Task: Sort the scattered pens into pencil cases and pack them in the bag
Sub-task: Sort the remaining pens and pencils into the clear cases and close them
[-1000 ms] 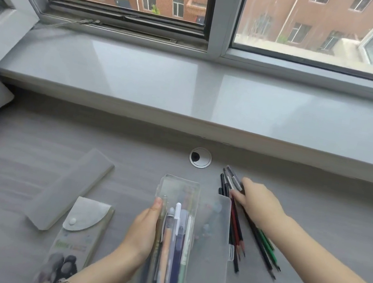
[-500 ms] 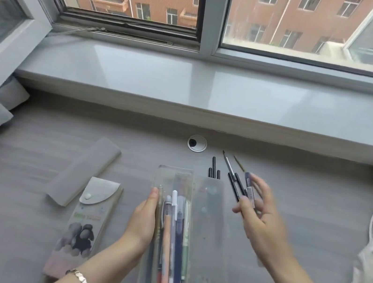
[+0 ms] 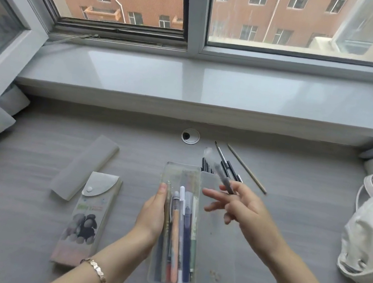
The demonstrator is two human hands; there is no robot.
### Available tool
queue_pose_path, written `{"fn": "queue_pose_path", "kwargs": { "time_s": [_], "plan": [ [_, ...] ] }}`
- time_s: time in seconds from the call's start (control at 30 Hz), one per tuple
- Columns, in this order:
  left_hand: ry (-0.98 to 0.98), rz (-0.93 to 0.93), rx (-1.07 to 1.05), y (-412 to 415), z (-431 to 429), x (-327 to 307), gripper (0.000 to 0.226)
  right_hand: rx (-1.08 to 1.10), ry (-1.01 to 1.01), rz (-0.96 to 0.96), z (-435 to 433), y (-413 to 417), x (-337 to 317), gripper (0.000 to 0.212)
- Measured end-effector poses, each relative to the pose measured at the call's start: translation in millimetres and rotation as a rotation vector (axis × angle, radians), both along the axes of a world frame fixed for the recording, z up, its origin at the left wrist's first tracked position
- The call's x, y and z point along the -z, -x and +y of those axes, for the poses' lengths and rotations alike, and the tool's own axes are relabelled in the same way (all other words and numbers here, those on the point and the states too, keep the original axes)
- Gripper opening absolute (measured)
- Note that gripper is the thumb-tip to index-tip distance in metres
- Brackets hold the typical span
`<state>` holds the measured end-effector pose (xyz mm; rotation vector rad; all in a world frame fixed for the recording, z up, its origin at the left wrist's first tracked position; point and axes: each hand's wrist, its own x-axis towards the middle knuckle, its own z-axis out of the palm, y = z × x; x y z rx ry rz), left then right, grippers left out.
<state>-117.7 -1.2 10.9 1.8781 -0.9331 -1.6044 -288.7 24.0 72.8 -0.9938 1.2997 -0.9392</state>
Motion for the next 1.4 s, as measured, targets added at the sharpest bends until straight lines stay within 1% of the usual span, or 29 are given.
{"fn": "queue_pose_path", "kwargs": {
  "time_s": [0.03, 0.07, 0.13, 0.17, 0.2, 0.23, 0.27, 0.37, 0.4, 0.47, 0.5, 0.57, 0.63, 0.67, 0.73, 0.83, 0.93, 1.03, 1.1, 1.17, 1.2, 1.23, 1.27, 1.3, 1.33, 1.37, 1.4],
  "plan": [
    [-0.001, -0.008, -0.007, 0.4, 1.5, -2.4, 0.064, -0.034, -0.01, 0.047, 0.9, 0.8, -3.5, 0.012],
    [-0.004, -0.011, -0.014, 1.1, 2.5, -4.4, 0.065, -0.057, -0.014, 0.104, 2.1, 1.4, -5.8, 0.021],
    [-0.005, 0.008, 0.001, 2.1, 4.9, -7.0, 0.068, -0.077, -0.014, 0.214, 5.5, 0.9, -10.0, 0.033],
    [-0.003, 0.024, 0.002, 3.1, 5.5, -7.7, 0.066, -0.093, 0.002, 0.273, 7.5, -1.1, -12.8, 0.038],
    [-0.004, 0.031, 0.0, 3.5, 7.1, -9.7, 0.06, -0.12, 0.03, 0.334, 10.1, -4.5, -13.9, 0.041],
    [0.001, 0.041, -0.01, 4.1, 8.6, -11.2, 0.053, -0.141, 0.048, 0.364, 13.2, -10.2, -13.7, 0.04],
    [0.003, 0.043, -0.011, 5.2, 9.6, -11.9, 0.053, -0.15, 0.056, 0.358, 16.2, -16.7, -10.7, 0.038],
    [-0.013, 0.081, -0.016, 6.8, 13.0, -4.7, 0.07, -0.144, 0.015, 0.282, 23.6, -37.3, 4.5, 0.019],
    [-0.035, 0.107, -0.04, 7.5, 14.3, -4.9, 0.069, -0.165, 0.028, 0.327, 25.1, -42.7, 12.8, 0.014],
    [-0.073, 0.14, -0.073, 8.8, 16.0, -2.1, 0.064, -0.231, 0.108, 0.481, 29.7, -52.7, 26.0, 0.017],
    [-0.08, 0.146, -0.073, 9.3, 16.9, -1.0, 0.063, -0.231, 0.161, 0.58, 31.9, -57.2, 30.5, 0.021],
    [-0.098, 0.161, -0.076, 10.2, 19.2, -1.7, 0.068, -0.171, 0.322, 0.82, 35.0, -63.6, 38.7, 0.038],
    [-0.135, 0.198, -0.093, 10.4, 19.8, -2.0, 0.069, -0.107, 0.44, 0.946, 39.4, -66.3, 46.3, 0.05],
    [-0.146, 0.216, -0.097, 10.1, 20.0, -2.2, 0.066, -0.087, 0.484, 0.981, 41.5, -66.1, 49.4, 0.052],
    [-0.175, 0.269, -0.069, 10.0, 20.1, -3.2, 0.068, -0.091, 0.53, 1.013, 46.7, -64.2, 53.1, 0.048],
    [-0.184, 0.361, -0.036, 10.4, 20.9, -4.1, 0.076, -0.074, 0.616, 1.04, 54.6, -61.5, 55.3, 0.035],
    [-0.174, 0.371, -0.046, 9.5, 22.0, 0.1, 0.071, -0.068, 0.674, 1.037, 56.2, -59.6, 59.4, 0.033],
    [-0.133, 0.332, -0.048, 9.7, 23.2, -4.4, 0.063, -0.108, 0.7, 0.971, 51.6, -55.2, 59.4, 0.03],
    [-0.102, 0.282, -0.053, 10.0, 22.1, -2.9, 0.065, -0.096, 0.696, 0.824, 44.3, -47.1, 52.1, 0.029],
    [-0.05, 0.215, -0.041, 10.0, 22.0, -4.9, 0.062, 0.024, 0.636, 0.709, 32.3, -29.6, 43.2, 0.033],
    [-0.035, 0.199, -0.034, 10.2, 21.6, -6.2, 0.063, 0.119, 0.555, 0.69, 25.4, -17.3, 40.8, 0.035],
    [-0.024, 0.192, -0.019, 9.2, 21.6, -6.6, 0.063, 0.205, 0.431, 0.691, 18.4, -2.4, 43.3, 0.035],
    [-0.011, 0.181, -0.005, 8.4, 22.1, -9.2, 0.061, 0.249, 0.251, 0.699, 12.1, 13.7, 47.9, 0.035],
    [0.001, 0.164, 0.01, 7.3, 23.2, -10.9, 0.056, 0.236, 0.028, 0.69, 7.8, 26.5, 52.1, 0.037],
    [0.013, 0.156, 0.029, 6.9, 24.7, -13.2, 0.051, 0.189, -0.19, 0.633, 7.0, 35.5, 57.6, 0.043],
    [0.024, 0.146, 0.05, 6.3, 25.8, -12.6, 0.047, 0.135, -0.357, 0.513, 8.1, 40.9, 63.4, 0.049],
    [0.034, 0.14, 0.065, 6.3, 27.3, -11.7, 0.045, 0.112, -0.472, 0.343, 10.6, 41.3, 64.5, 0.051]
  ]
}}
